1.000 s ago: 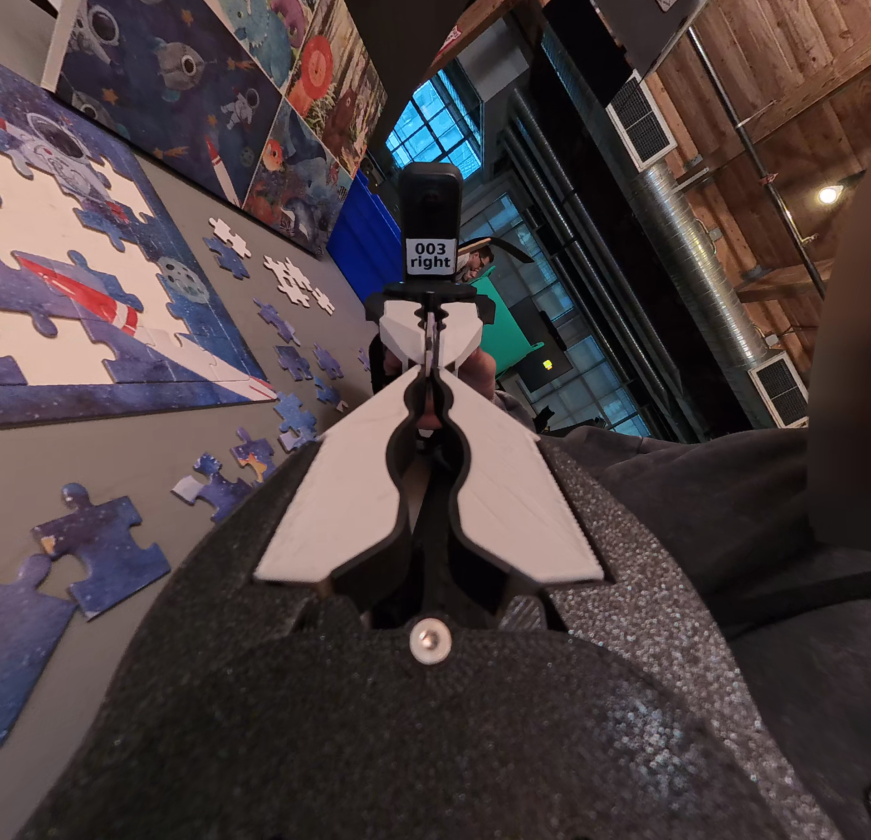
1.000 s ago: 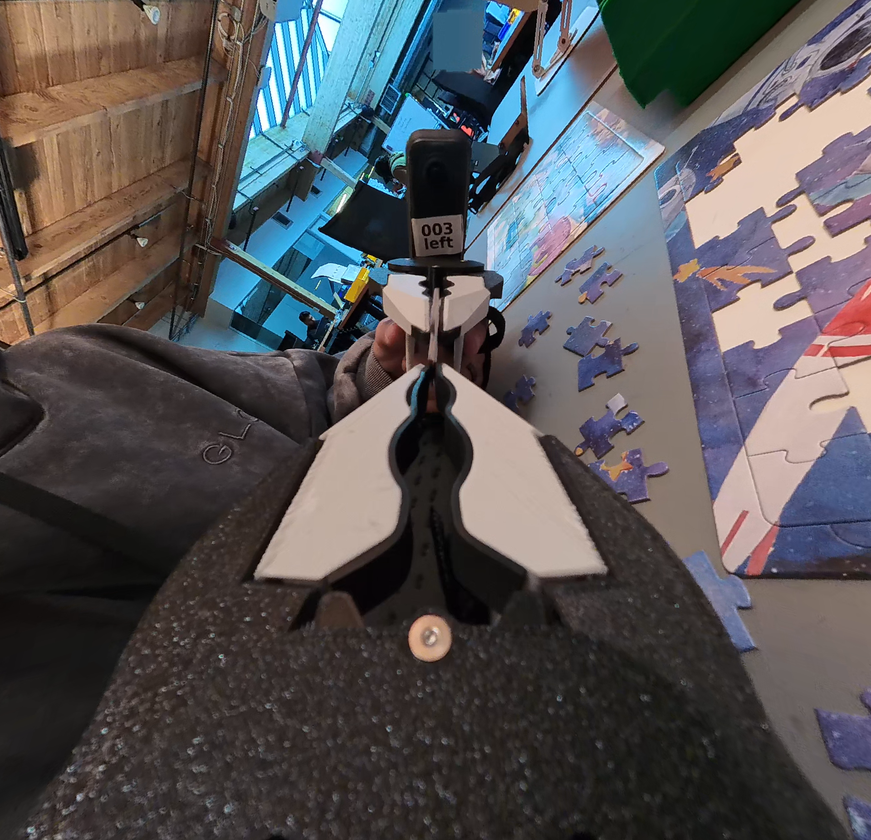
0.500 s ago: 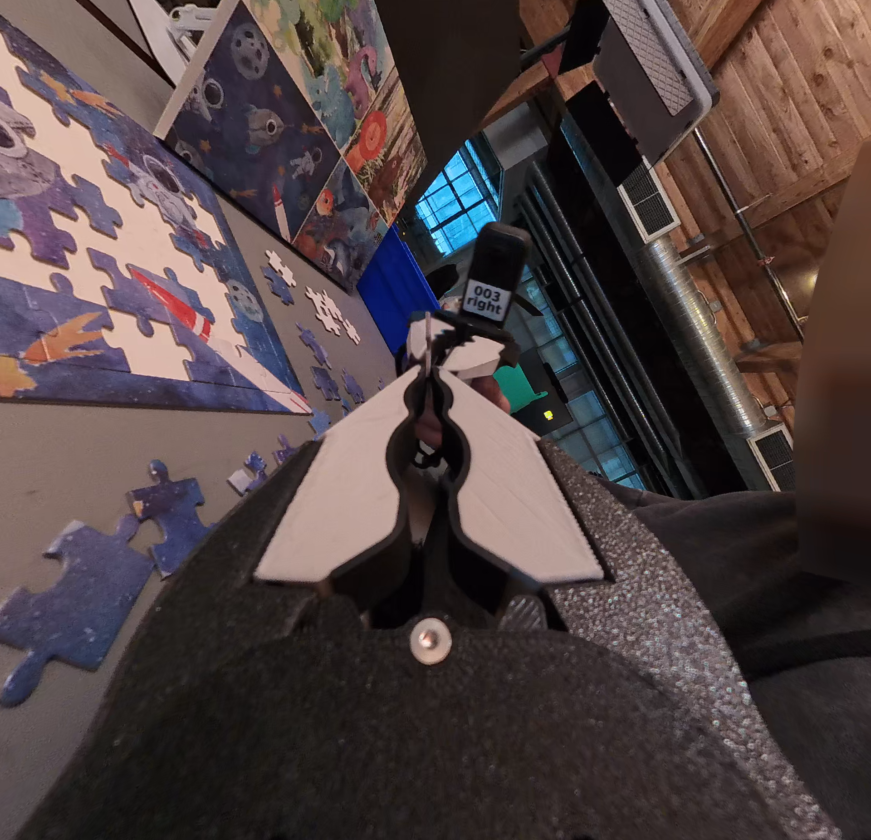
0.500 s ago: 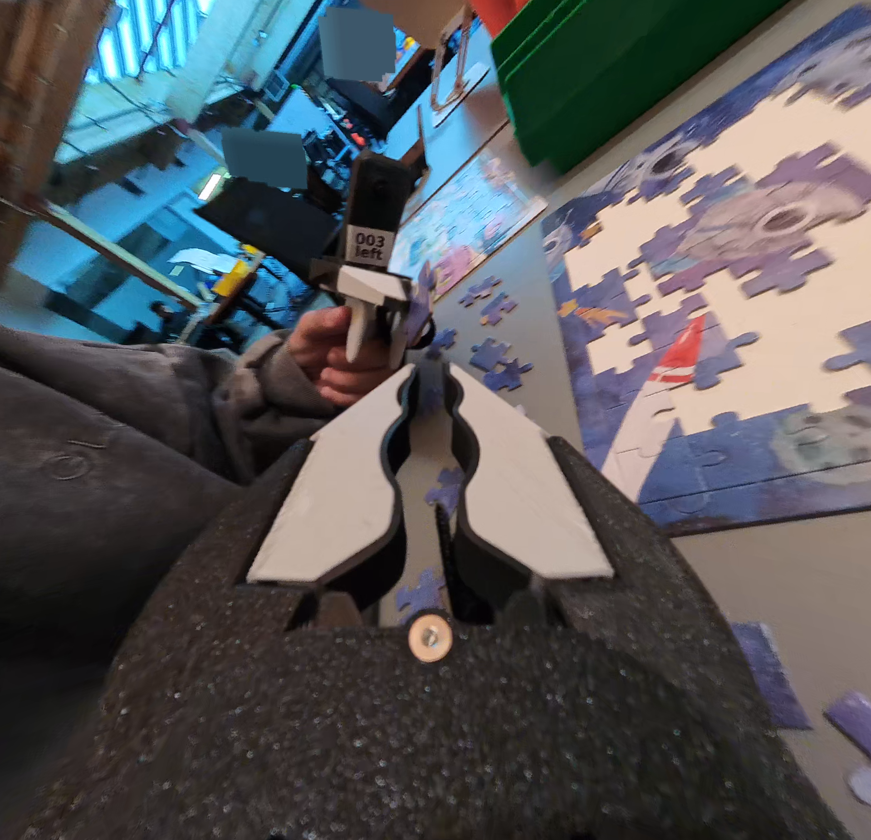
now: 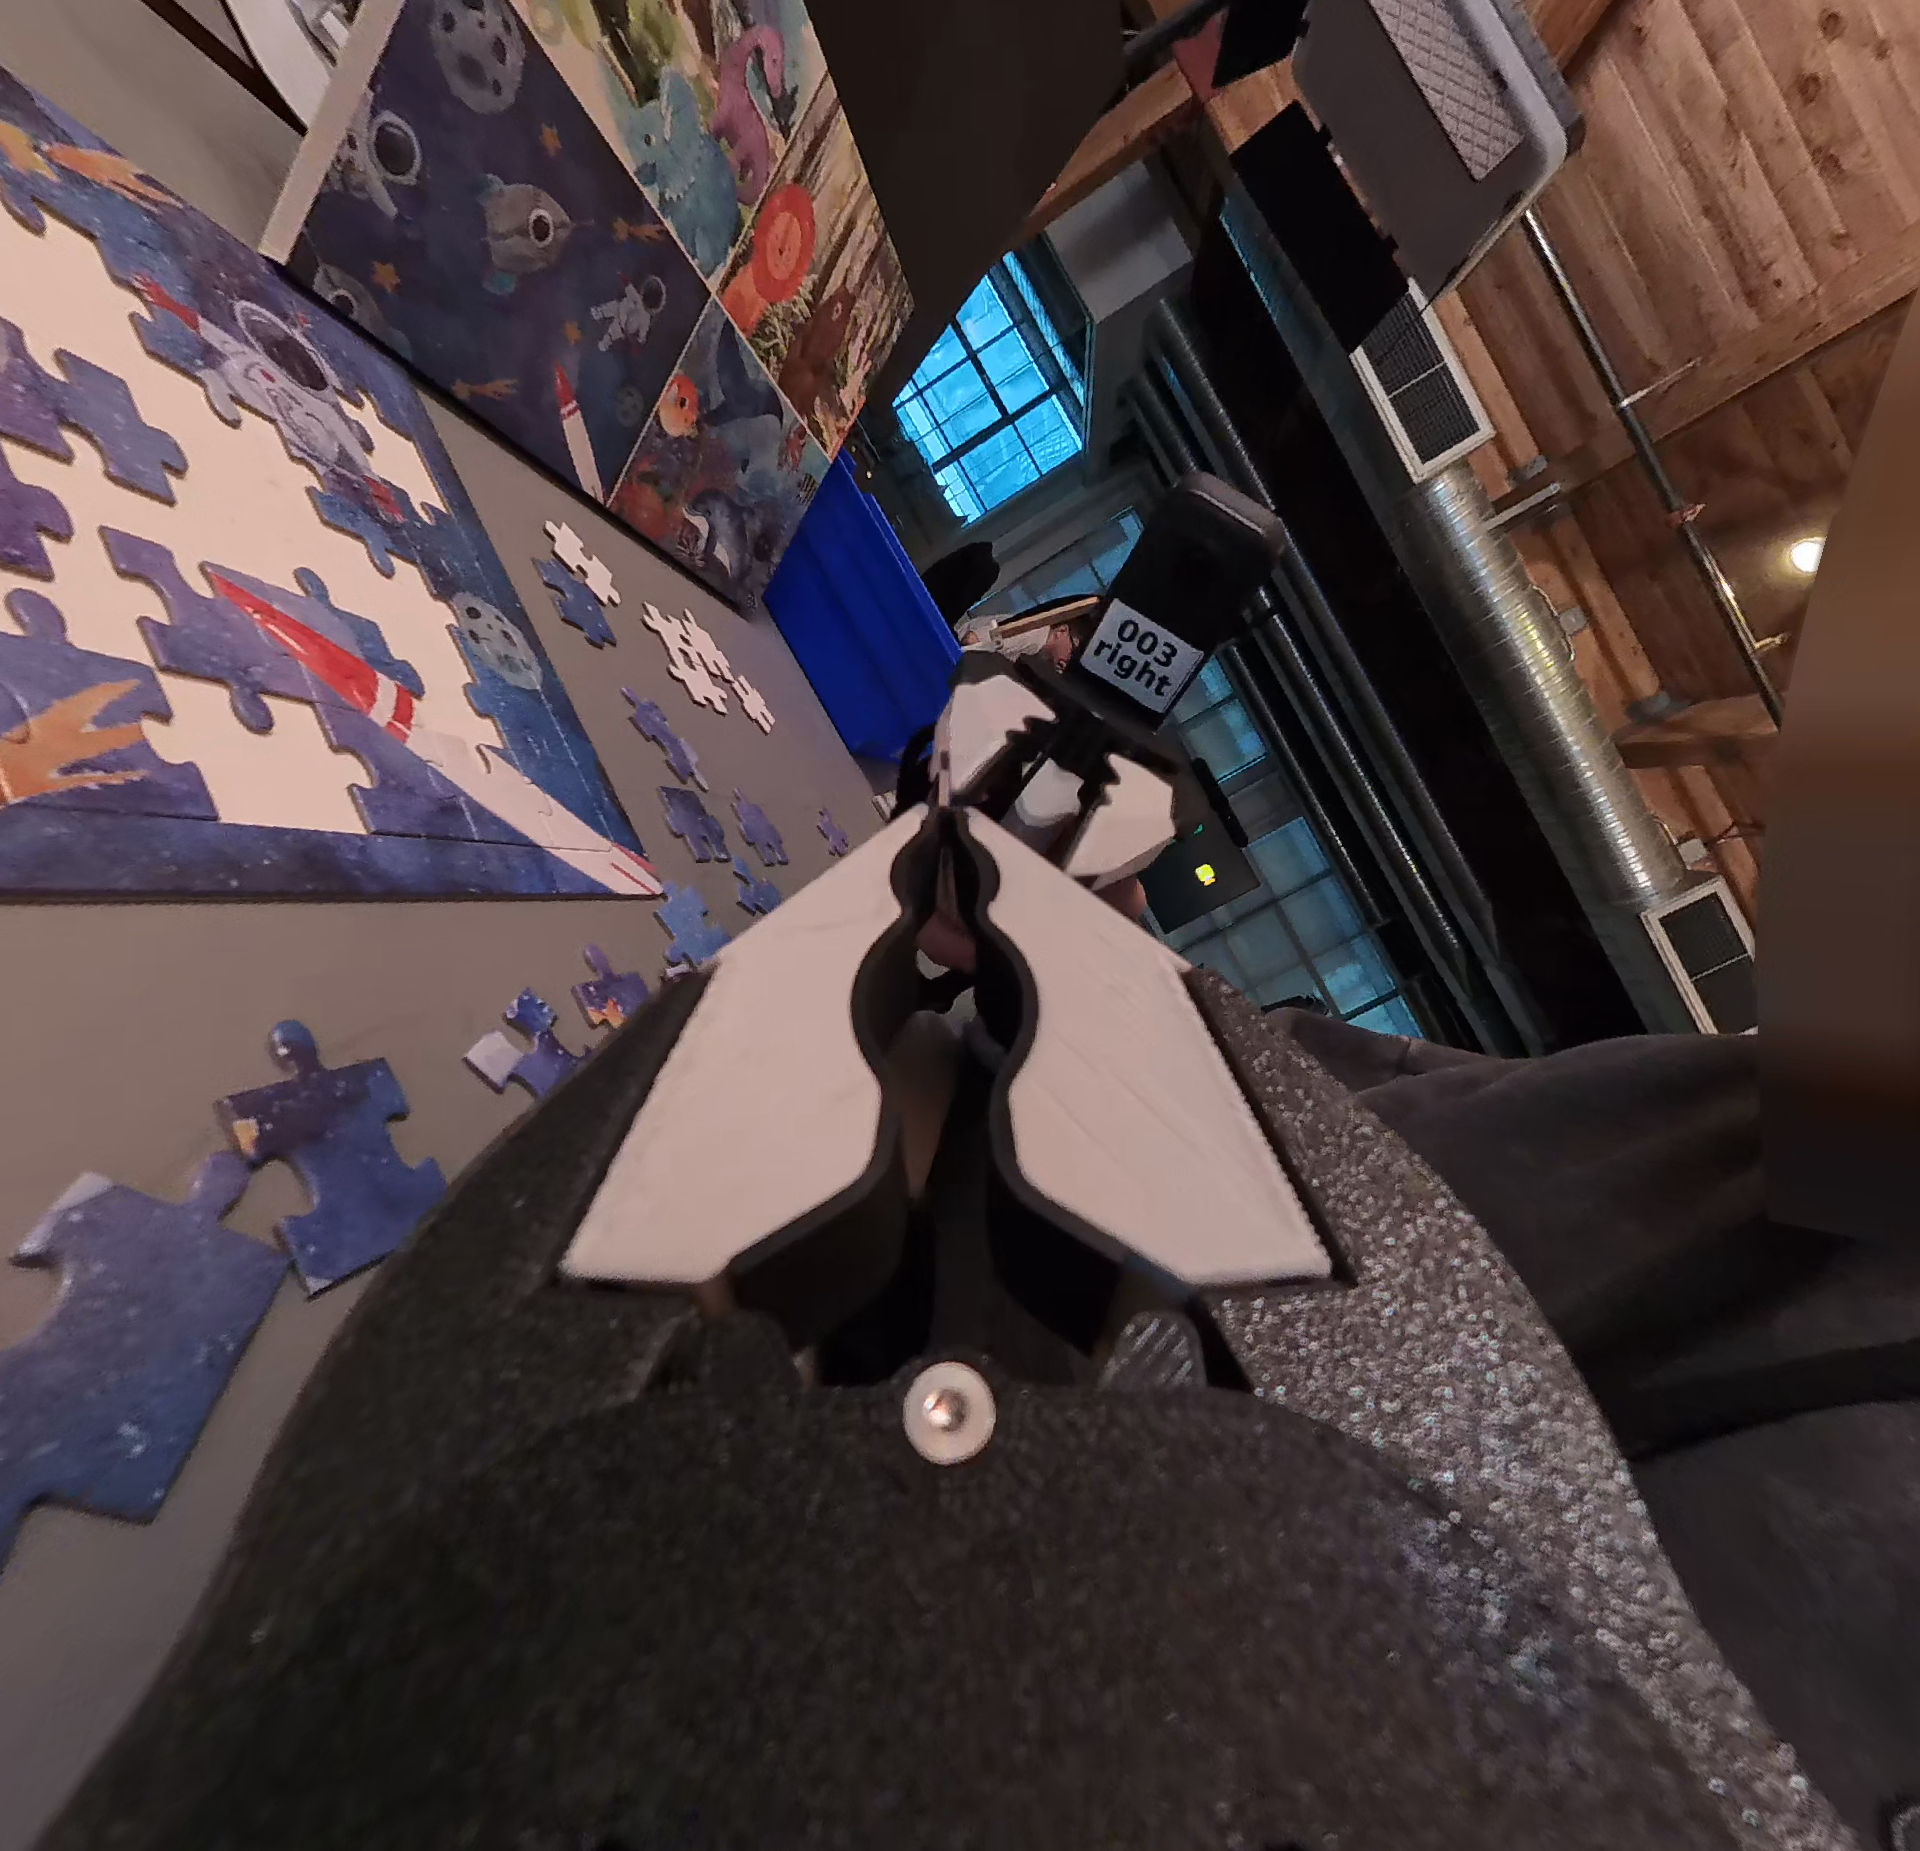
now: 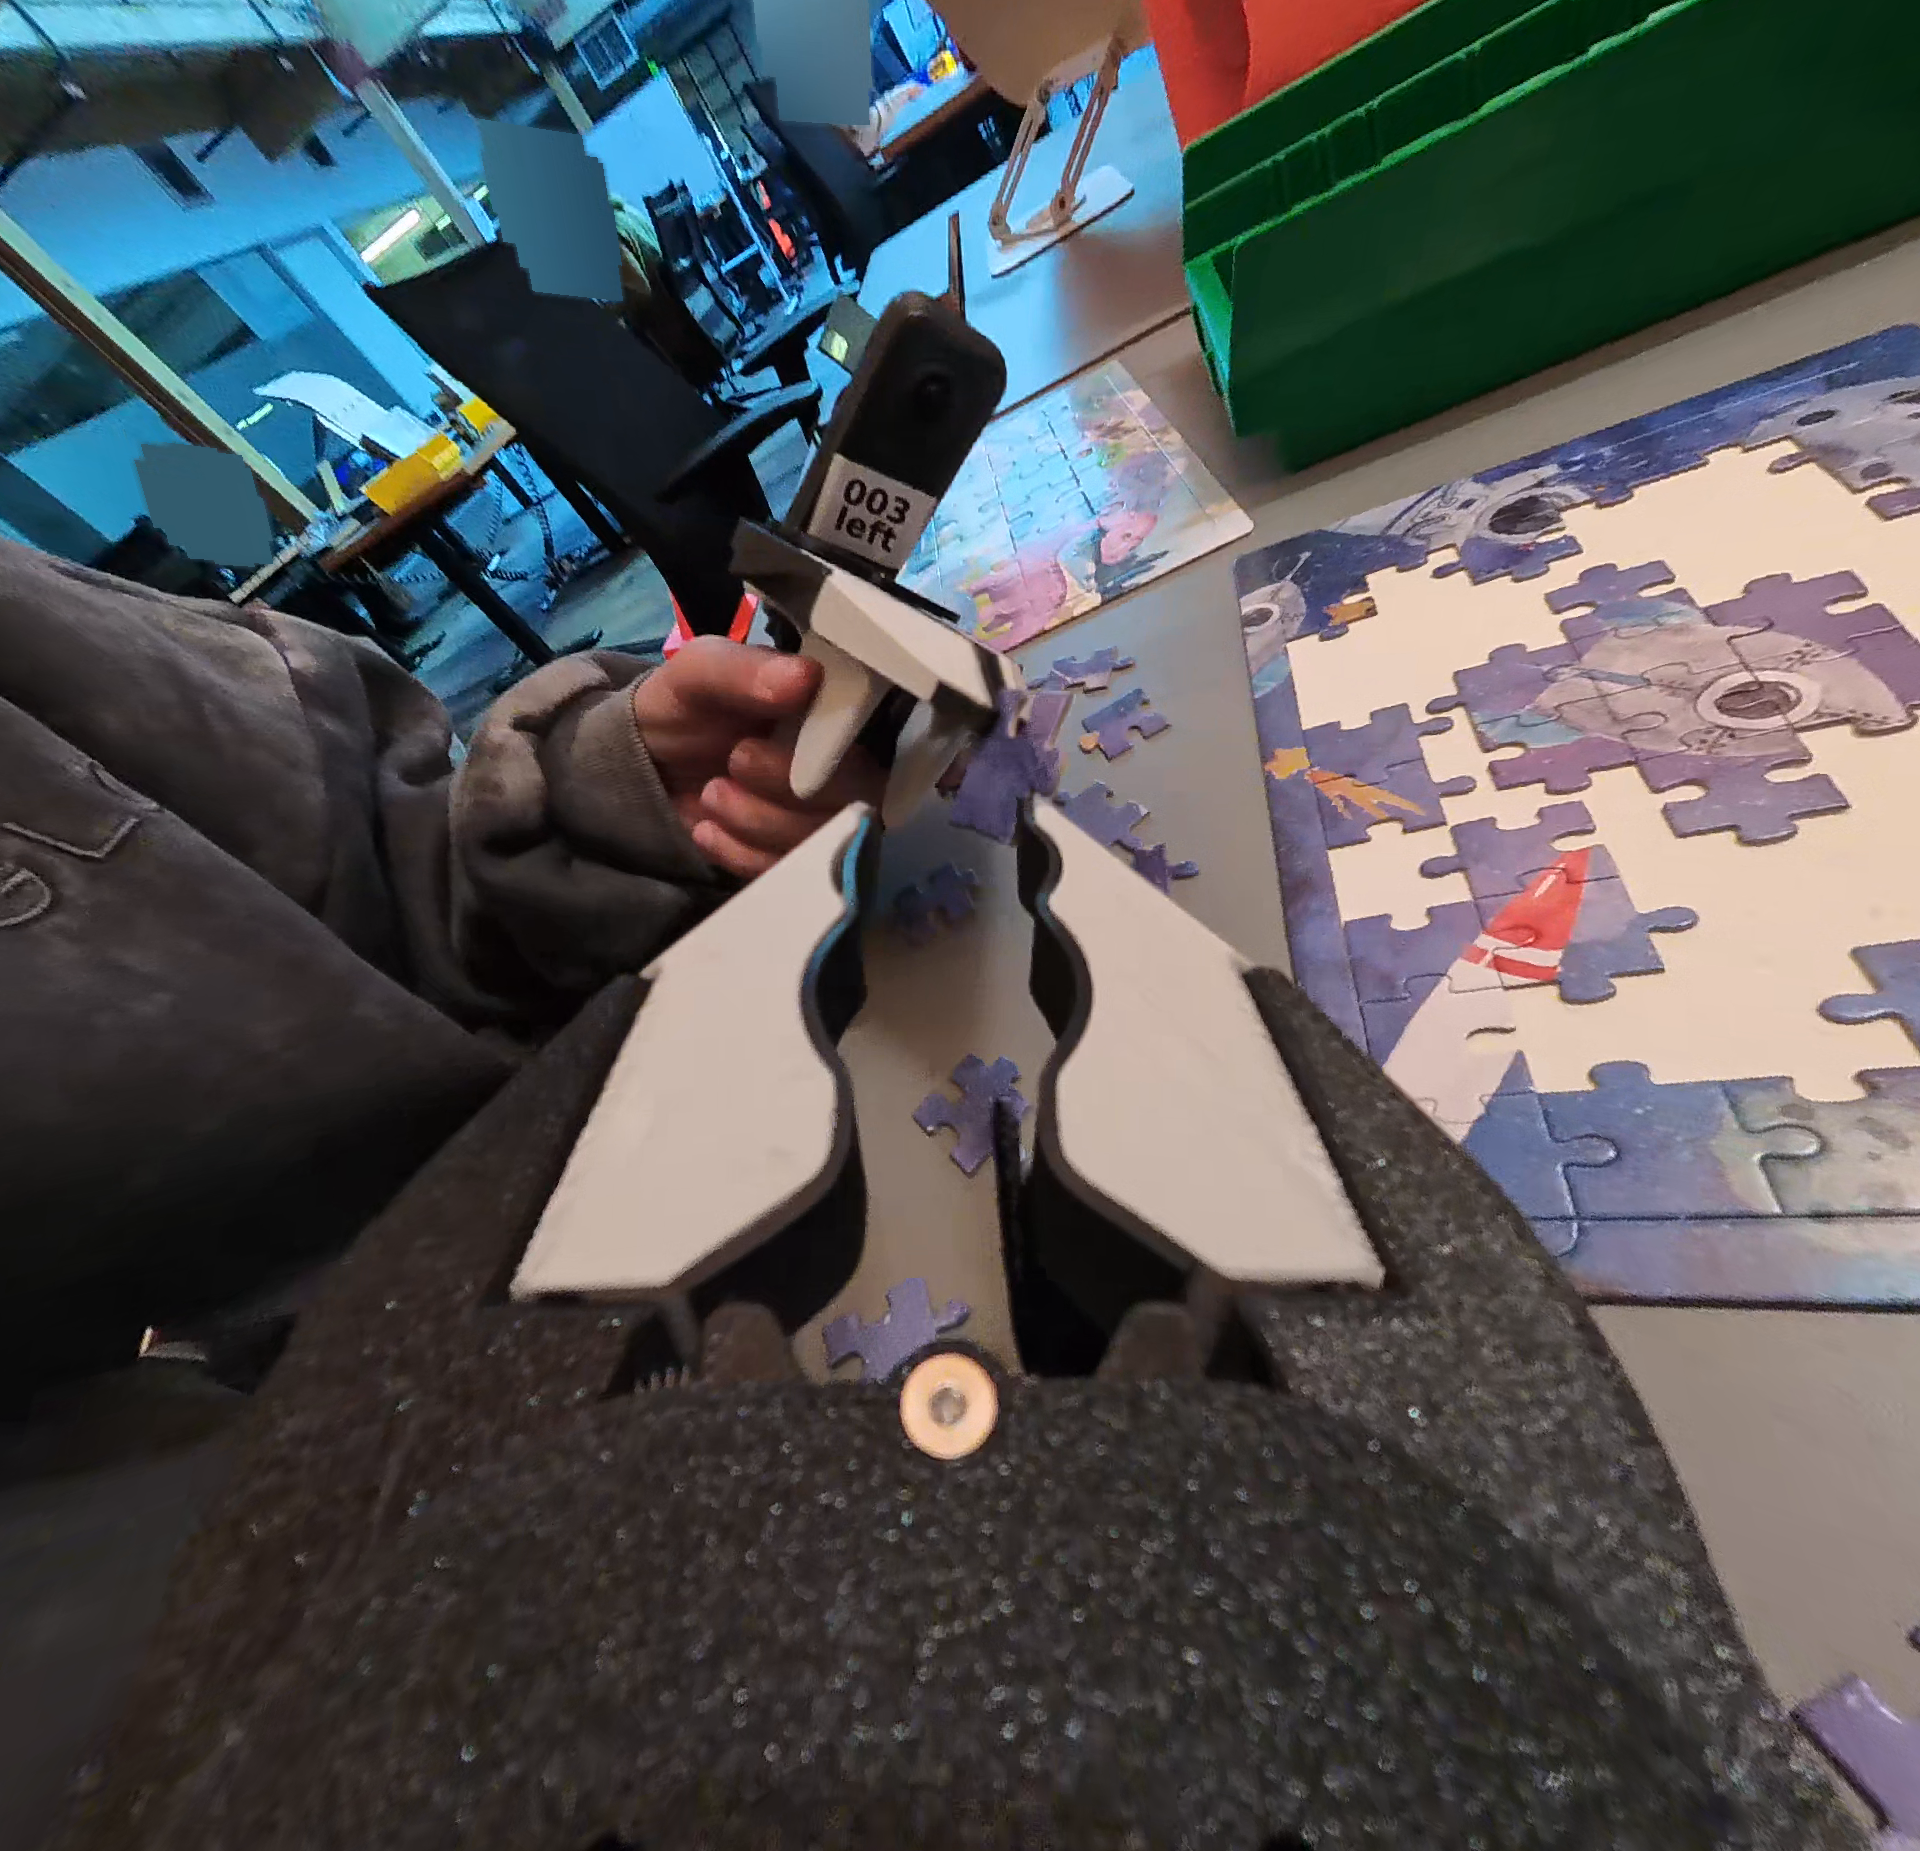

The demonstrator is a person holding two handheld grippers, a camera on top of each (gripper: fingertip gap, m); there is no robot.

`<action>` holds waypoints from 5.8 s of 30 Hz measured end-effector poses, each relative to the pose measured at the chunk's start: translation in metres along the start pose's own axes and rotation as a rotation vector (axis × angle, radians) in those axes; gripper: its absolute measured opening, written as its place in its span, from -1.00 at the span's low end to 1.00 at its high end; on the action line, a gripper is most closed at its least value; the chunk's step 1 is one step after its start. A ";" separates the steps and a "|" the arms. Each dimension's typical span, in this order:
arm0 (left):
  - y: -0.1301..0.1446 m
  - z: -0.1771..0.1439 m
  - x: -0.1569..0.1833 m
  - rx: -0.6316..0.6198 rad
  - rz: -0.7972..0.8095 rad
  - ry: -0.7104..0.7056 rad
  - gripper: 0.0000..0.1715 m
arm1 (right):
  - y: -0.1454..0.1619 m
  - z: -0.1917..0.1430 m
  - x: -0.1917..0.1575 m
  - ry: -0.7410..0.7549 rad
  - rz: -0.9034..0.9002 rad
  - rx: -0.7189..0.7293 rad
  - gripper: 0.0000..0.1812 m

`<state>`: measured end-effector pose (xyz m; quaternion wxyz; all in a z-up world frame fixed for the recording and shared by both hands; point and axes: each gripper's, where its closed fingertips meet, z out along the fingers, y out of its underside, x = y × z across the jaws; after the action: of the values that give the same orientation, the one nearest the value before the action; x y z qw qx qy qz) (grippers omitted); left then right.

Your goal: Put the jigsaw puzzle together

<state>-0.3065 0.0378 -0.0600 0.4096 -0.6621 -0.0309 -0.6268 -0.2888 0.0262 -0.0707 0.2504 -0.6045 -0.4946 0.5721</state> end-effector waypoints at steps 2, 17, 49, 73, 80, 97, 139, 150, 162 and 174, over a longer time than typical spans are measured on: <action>0.000 0.000 0.000 0.000 0.005 -0.003 -0.99 | 0.002 0.001 0.001 0.008 -0.003 -0.012 -0.72; 0.005 0.002 0.000 -0.020 0.011 -0.004 -0.99 | -0.005 -0.001 -0.003 -0.010 -0.002 0.033 -0.54; -0.003 -0.005 -0.011 0.015 0.049 -0.101 -0.99 | -0.002 -0.006 0.015 0.102 -0.033 0.005 -0.57; 0.051 -0.130 -0.044 -0.612 0.165 -0.523 -0.98 | 0.003 -0.023 0.045 0.282 -0.007 -0.054 -0.67; 0.019 -0.139 -0.059 -0.438 0.100 -0.575 -0.98 | 0.005 -0.021 0.044 0.277 -0.012 -0.072 -0.67; 0.043 -0.128 -0.064 -0.552 0.116 -0.549 -0.98 | 0.014 -0.019 0.048 0.298 -0.037 -0.125 -0.67; -0.063 -0.091 -0.049 0.100 0.675 -0.774 -0.73 | 0.016 -0.219 0.131 0.761 0.000 -0.077 -0.66; -0.056 -0.088 -0.026 0.111 0.588 -0.528 -0.71 | 0.100 -0.150 0.091 0.468 -0.141 -0.500 -0.62; -0.050 -0.084 -0.050 0.037 0.613 -0.640 -0.72 | 0.079 -0.254 0.144 0.880 -0.107 -0.404 -0.61; -0.046 -0.081 -0.050 0.006 0.642 -0.646 -0.72 | 0.076 -0.196 0.177 0.780 -0.051 -0.419 -0.55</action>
<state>-0.4072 0.0447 -0.0894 0.5545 -0.7986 0.0480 -0.2290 -0.1064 0.2054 -0.1727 0.3043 -0.8004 -0.4832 0.1822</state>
